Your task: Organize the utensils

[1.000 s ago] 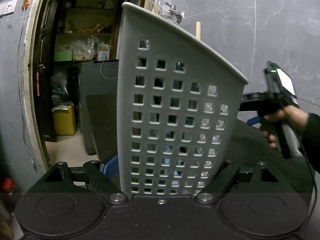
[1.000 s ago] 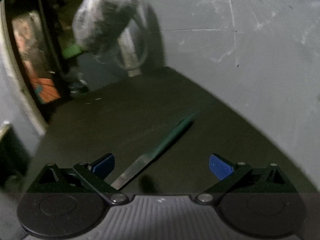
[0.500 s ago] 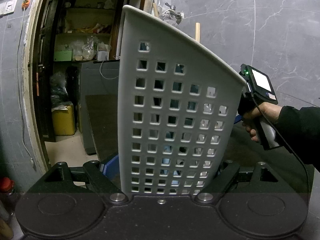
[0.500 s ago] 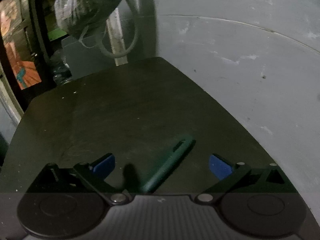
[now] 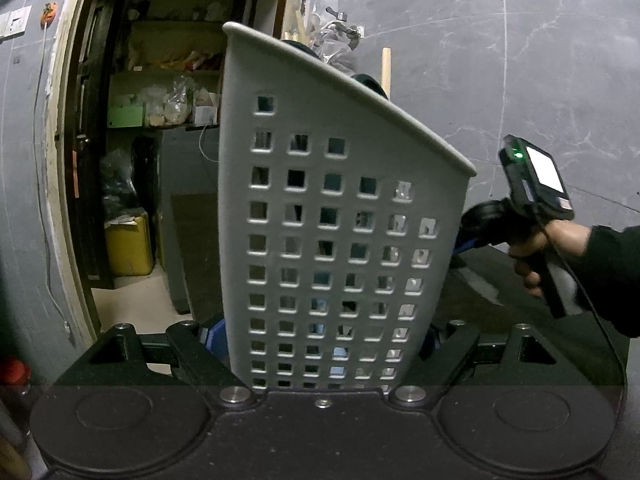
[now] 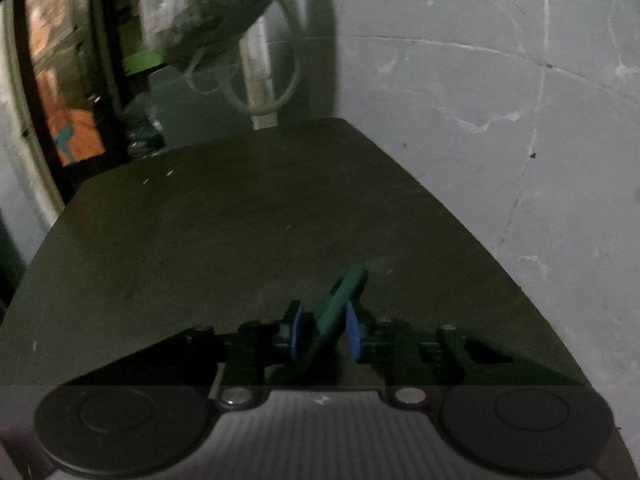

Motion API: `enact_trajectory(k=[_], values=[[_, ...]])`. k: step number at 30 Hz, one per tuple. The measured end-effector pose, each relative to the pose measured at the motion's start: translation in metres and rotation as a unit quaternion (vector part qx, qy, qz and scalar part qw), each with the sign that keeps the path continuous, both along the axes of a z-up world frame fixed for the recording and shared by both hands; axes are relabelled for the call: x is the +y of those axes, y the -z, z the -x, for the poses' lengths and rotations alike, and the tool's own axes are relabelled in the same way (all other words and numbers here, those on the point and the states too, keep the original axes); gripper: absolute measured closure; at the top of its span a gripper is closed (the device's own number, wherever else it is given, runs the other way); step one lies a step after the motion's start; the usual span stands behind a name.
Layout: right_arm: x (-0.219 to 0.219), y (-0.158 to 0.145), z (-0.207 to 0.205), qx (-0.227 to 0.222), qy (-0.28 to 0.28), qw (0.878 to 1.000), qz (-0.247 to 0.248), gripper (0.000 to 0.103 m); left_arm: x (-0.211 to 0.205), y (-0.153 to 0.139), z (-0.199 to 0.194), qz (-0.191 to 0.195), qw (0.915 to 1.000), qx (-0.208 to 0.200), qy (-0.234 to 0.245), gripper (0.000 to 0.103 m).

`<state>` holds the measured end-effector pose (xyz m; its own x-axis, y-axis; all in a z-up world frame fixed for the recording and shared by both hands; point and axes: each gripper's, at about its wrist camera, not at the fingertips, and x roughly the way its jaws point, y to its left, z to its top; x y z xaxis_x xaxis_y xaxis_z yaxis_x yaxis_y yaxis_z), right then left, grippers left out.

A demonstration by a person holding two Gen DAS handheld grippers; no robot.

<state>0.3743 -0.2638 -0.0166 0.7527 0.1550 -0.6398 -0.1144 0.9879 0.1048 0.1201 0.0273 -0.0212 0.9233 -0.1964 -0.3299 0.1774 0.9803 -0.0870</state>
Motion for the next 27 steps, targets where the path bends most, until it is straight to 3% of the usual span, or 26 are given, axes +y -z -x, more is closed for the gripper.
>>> enact_trajectory(k=[13,21,25,27], values=[[-0.003,-0.009,0.105,0.022,-0.104,0.993,0.058,0.082,-0.005,-0.001,0.004,-0.006,1.0000,0.000,-0.002,0.017],[0.005,-0.017,0.134,0.033,-0.138,0.987,0.076,0.079,-0.004,-0.001,0.004,-0.004,1.0000,-0.001,-0.002,0.017],[0.000,-0.017,0.131,0.038,-0.138,0.987,0.067,0.058,-0.001,-0.001,0.004,-0.003,1.0000,-0.001,-0.004,0.017],[-0.002,-0.016,0.127,0.041,-0.138,0.988,0.059,0.054,-0.001,-0.001,0.003,-0.002,1.0000,0.000,-0.004,0.017]])
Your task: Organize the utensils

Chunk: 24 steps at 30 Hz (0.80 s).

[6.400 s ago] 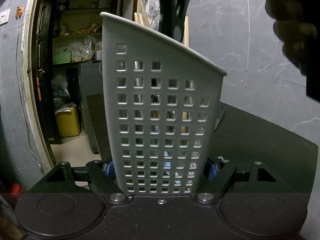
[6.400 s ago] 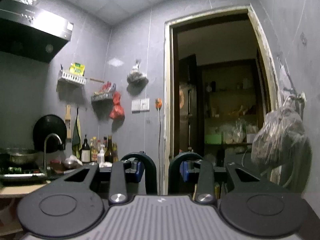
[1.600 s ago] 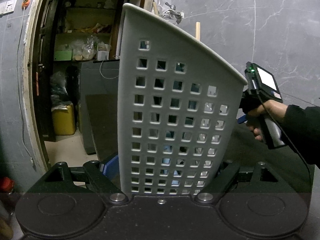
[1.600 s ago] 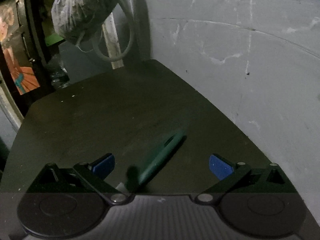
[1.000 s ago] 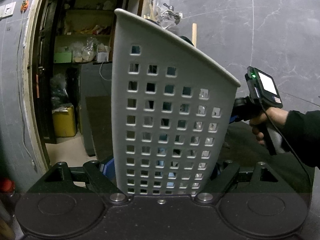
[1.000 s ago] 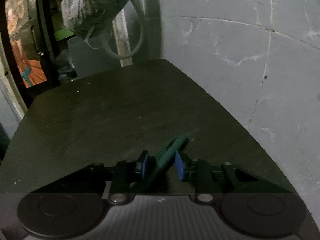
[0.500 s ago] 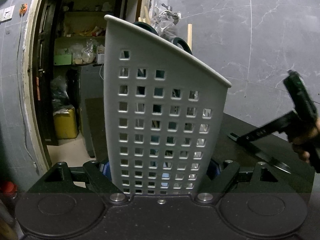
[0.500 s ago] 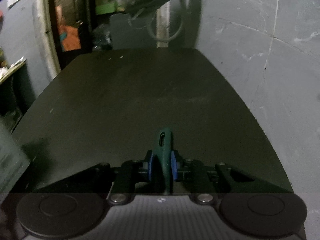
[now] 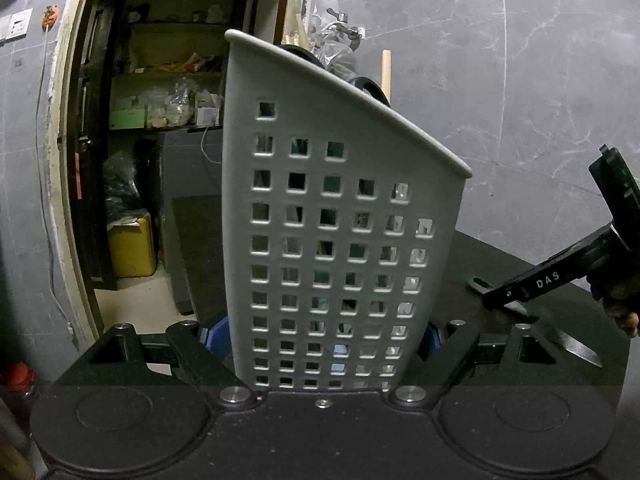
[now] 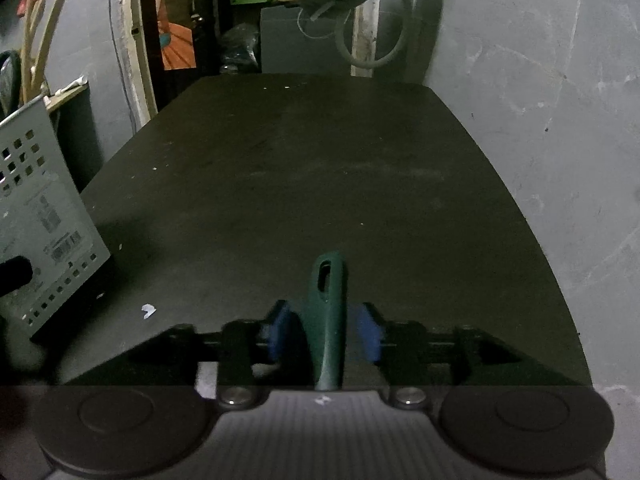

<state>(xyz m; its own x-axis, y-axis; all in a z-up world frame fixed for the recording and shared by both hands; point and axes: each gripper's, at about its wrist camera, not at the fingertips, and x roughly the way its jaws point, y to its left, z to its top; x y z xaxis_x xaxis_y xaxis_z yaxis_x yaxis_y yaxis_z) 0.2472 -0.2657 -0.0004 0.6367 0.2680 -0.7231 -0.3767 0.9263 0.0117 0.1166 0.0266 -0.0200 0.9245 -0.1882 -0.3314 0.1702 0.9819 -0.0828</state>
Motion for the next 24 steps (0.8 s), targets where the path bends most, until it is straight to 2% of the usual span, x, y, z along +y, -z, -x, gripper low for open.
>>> enact_trajectory(k=[2,20,22,23,24], values=[[-0.002,0.002,-0.010,0.003,-0.001,1.000,-0.004,0.044,0.000,0.000,0.000,0.000,1.0000,0.000,0.001,0.017],[-0.003,0.008,-0.015,-0.005,-0.013,1.000,-0.013,0.042,-0.003,-0.001,-0.002,-0.002,1.0000,0.002,0.001,0.017],[-0.002,0.008,-0.014,-0.006,-0.014,1.000,-0.014,0.047,-0.003,0.000,-0.002,-0.001,1.0000,0.002,-0.001,0.017],[-0.002,0.008,-0.013,-0.008,-0.013,1.000,-0.014,0.060,-0.003,0.000,-0.003,-0.001,1.0000,0.002,-0.001,0.017],[-0.001,0.007,-0.012,-0.010,-0.014,1.000,-0.016,0.067,-0.003,0.000,-0.003,0.000,1.0000,0.003,-0.001,0.017]])
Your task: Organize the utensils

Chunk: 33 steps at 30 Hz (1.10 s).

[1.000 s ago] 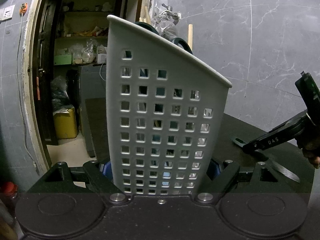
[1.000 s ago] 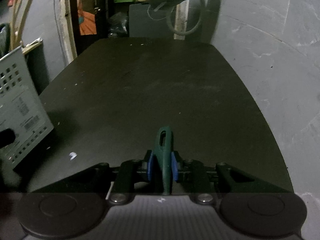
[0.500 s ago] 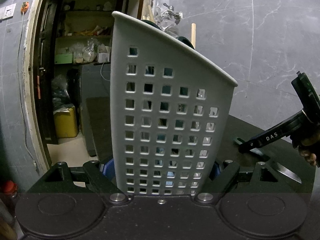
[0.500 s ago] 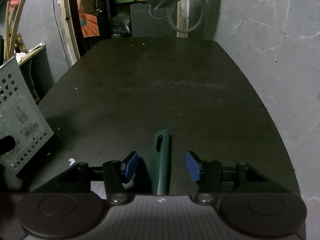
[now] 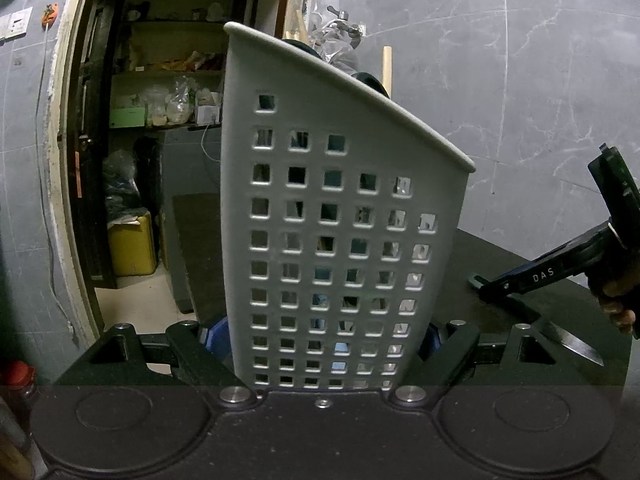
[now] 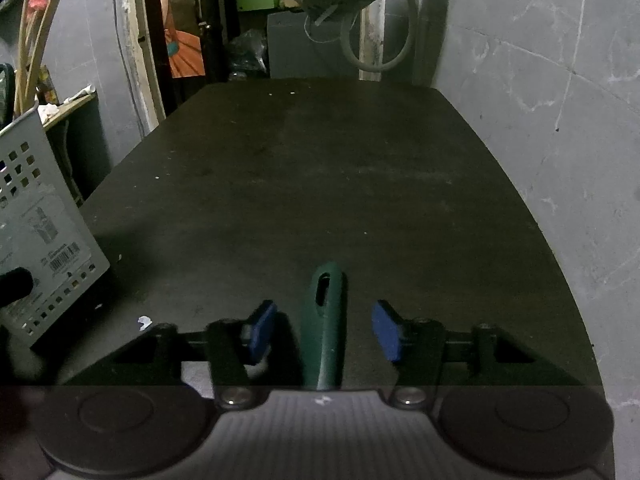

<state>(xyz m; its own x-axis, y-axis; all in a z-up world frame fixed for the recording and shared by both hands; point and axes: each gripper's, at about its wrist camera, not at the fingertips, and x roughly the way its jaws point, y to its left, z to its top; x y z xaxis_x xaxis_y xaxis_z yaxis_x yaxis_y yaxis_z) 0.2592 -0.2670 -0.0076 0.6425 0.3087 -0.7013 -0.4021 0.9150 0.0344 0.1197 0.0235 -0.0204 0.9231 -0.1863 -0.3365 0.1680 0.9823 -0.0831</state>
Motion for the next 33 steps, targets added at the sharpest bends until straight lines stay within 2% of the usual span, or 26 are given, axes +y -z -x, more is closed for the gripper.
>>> enact_trajectory(k=[1,9,20,28,33], values=[[0.001,0.000,0.001,-0.001,-0.002,1.000,0.000,0.081,0.000,0.000,0.001,0.000,1.0000,0.000,0.000,0.017],[0.012,-0.002,0.010,-0.018,-0.004,1.000,0.025,0.082,0.001,-0.001,0.002,0.001,1.0000,-0.001,0.000,0.017],[0.009,-0.007,0.018,-0.036,-0.010,0.999,0.009,0.082,0.000,-0.002,0.003,-0.002,1.0000,-0.003,0.000,0.017],[0.007,-0.020,0.035,-0.086,-0.021,0.996,-0.015,0.082,-0.002,-0.001,0.004,-0.005,1.0000,-0.005,0.000,0.017],[0.003,-0.029,0.049,-0.127,-0.039,0.990,-0.048,0.082,-0.004,-0.001,0.005,-0.008,0.9999,-0.006,0.000,0.017]])
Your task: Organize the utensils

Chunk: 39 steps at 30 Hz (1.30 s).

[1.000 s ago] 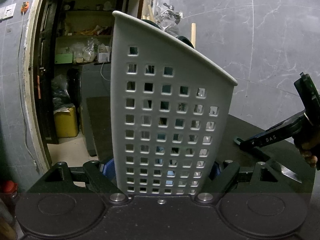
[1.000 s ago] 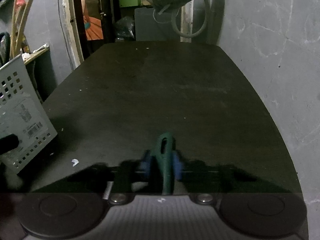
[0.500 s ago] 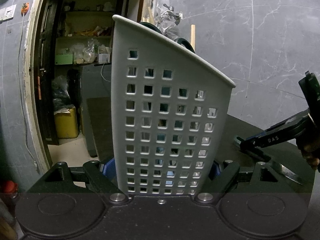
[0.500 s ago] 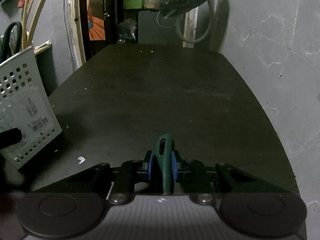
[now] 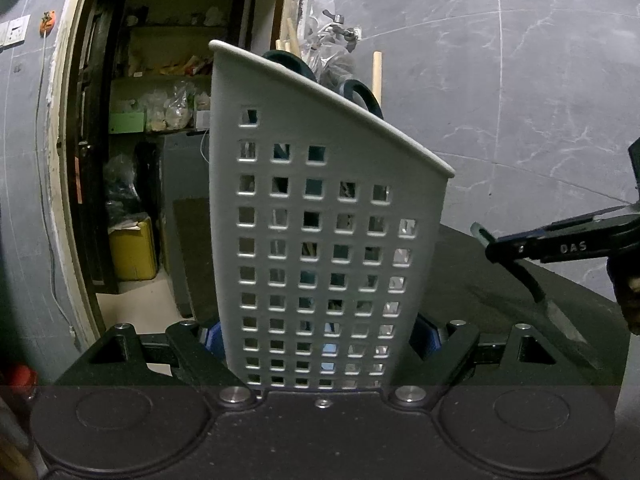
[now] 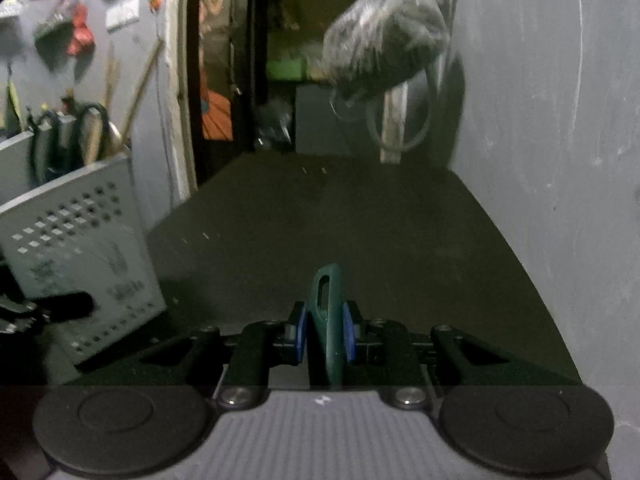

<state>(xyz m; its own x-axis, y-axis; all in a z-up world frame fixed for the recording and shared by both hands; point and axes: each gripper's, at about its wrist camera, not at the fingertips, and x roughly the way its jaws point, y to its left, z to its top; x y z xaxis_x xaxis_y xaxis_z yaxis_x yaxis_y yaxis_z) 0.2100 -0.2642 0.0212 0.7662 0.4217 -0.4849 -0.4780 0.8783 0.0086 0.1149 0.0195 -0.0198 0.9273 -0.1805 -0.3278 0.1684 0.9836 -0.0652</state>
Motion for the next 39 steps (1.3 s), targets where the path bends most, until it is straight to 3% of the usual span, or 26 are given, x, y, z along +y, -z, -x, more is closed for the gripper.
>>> enact_trajectory(k=[12,27,39], values=[[-0.006,-0.016,0.020,-0.069,-0.011,0.997,-0.038,0.082,0.000,-0.001,0.001,0.000,1.0000,0.000,-0.001,0.017],[-0.017,-0.032,0.031,-0.181,0.005,0.975,-0.128,0.082,-0.002,-0.003,0.003,-0.004,1.0000,-0.001,-0.003,0.017],[-0.020,-0.030,0.049,-0.196,0.006,0.972,-0.126,0.086,-0.003,-0.004,0.003,-0.006,1.0000,-0.001,-0.004,0.017]])
